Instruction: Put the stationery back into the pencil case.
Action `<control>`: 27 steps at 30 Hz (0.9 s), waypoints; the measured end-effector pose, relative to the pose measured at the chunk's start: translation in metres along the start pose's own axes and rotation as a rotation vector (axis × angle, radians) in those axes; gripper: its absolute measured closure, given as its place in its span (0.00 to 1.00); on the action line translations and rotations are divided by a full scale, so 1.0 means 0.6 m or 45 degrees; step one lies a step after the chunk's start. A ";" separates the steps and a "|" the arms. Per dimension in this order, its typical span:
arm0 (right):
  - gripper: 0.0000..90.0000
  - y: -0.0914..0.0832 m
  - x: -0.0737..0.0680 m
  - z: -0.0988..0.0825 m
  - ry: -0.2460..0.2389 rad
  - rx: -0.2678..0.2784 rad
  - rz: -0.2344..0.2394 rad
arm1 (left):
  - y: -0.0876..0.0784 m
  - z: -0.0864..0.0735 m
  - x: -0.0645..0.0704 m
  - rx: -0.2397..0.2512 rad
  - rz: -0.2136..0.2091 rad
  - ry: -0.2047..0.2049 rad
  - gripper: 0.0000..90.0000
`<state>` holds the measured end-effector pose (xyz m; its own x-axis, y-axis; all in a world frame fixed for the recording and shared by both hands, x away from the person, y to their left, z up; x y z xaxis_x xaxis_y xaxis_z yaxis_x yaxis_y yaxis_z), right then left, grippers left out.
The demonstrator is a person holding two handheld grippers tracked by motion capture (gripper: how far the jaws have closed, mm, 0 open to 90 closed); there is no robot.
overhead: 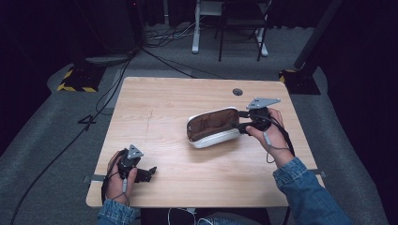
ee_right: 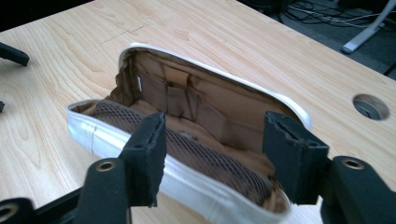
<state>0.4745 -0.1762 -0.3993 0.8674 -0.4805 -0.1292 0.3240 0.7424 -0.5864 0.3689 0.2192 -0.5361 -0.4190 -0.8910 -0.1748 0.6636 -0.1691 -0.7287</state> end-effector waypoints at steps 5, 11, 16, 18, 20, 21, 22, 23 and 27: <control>0.40 -0.031 -0.003 -0.022 0.027 0.037 -0.006 | 0.000 0.000 0.000 0.000 0.001 0.001 0.00; 0.36 -0.067 -0.008 -0.042 0.033 0.066 -0.034 | 0.000 0.000 0.000 0.000 0.000 0.001 0.00; 0.33 -0.096 -0.010 -0.063 0.037 0.075 -0.090 | 0.000 0.000 0.000 0.000 -0.001 0.000 0.00; 0.32 -0.107 -0.011 -0.071 0.050 0.088 -0.104 | 0.000 0.000 0.000 0.000 -0.001 0.001 0.00; 0.30 -0.117 -0.011 -0.080 0.071 0.092 -0.110 | 0.000 0.000 0.000 -0.001 -0.001 0.000 0.00; 0.29 -0.123 -0.010 -0.086 0.080 0.090 -0.120 | 0.000 0.000 0.000 0.000 -0.001 0.000 0.00; 0.29 -0.126 -0.010 -0.090 0.084 0.092 -0.126 | 0.000 0.000 0.000 0.000 0.000 0.002 0.00; 0.29 -0.131 -0.009 -0.095 0.086 0.090 -0.137 | 0.000 0.000 0.000 -0.001 -0.001 0.000 0.00; 0.30 -0.144 -0.009 -0.122 0.119 0.085 -0.148 | 0.000 0.000 0.000 -0.003 -0.001 0.004 0.00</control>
<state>0.4144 -0.2719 -0.4063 0.7847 -0.6040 -0.1395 0.4471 0.7073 -0.5476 0.3689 0.2194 -0.5360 -0.4213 -0.8897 -0.1761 0.6621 -0.1690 -0.7301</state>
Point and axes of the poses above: each handheld gripper's, and its own axes: y roughly forward along the jaws, z roughly out of its top, x roughly to its right, the point moved 4 cm from there along y, roughly forward along the jaws, and after that the axes turned 15 degrees about z, right-handed, at the moved point
